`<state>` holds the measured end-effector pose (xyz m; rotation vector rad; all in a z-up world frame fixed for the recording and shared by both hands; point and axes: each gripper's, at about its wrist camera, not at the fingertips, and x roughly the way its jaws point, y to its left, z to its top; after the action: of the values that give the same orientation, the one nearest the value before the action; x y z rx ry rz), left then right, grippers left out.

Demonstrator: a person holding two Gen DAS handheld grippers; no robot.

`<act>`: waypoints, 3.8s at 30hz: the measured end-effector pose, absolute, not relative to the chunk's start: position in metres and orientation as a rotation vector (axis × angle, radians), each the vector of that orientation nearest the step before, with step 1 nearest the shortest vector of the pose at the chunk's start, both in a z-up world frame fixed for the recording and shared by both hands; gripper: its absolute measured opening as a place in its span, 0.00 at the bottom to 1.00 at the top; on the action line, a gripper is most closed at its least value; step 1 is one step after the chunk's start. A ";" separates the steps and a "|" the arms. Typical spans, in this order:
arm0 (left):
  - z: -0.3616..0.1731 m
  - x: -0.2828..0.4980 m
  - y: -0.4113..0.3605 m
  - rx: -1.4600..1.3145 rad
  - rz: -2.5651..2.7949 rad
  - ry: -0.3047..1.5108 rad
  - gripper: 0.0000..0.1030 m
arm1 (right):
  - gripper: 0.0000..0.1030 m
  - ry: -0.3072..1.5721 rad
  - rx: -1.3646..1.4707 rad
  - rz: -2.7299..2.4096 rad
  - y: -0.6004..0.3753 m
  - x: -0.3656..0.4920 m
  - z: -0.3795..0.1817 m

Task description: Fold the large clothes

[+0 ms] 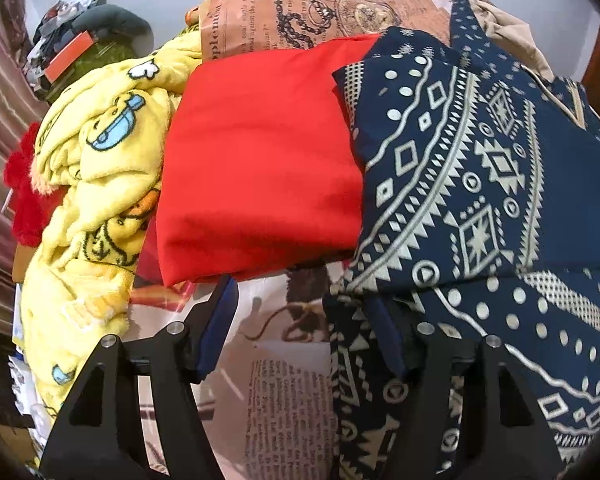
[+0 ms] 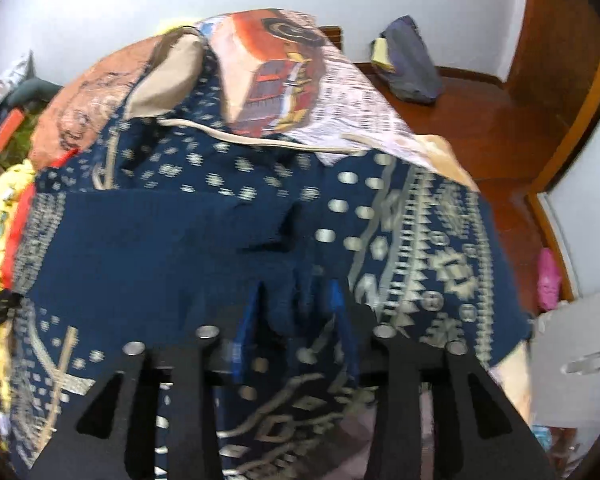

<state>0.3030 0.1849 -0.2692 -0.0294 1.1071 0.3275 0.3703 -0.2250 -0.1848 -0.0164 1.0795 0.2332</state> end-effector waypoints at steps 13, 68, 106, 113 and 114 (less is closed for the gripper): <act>-0.197 0.280 0.145 0.024 0.163 1.021 0.66 | 0.74 1.019 -0.027 0.202 -0.262 0.342 -0.141; -0.173 0.342 0.011 0.049 -0.074 0.921 0.78 | 0.08 0.775 0.431 0.264 -0.308 0.380 -0.065; -0.148 0.327 -0.035 0.172 -0.211 0.905 0.78 | 0.40 1.082 0.151 0.449 -0.218 0.330 -0.145; -0.133 0.357 -0.124 0.293 -0.352 0.866 0.78 | 0.50 0.944 0.184 0.263 -0.292 0.325 -0.124; -0.135 0.360 -0.135 0.307 -0.369 0.867 0.78 | 0.51 0.928 0.181 0.228 -0.302 0.324 -0.124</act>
<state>0.3603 -0.1348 -0.1347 0.3065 0.8671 -0.3694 0.3244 -0.3020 -0.1242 0.1812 0.9280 0.2281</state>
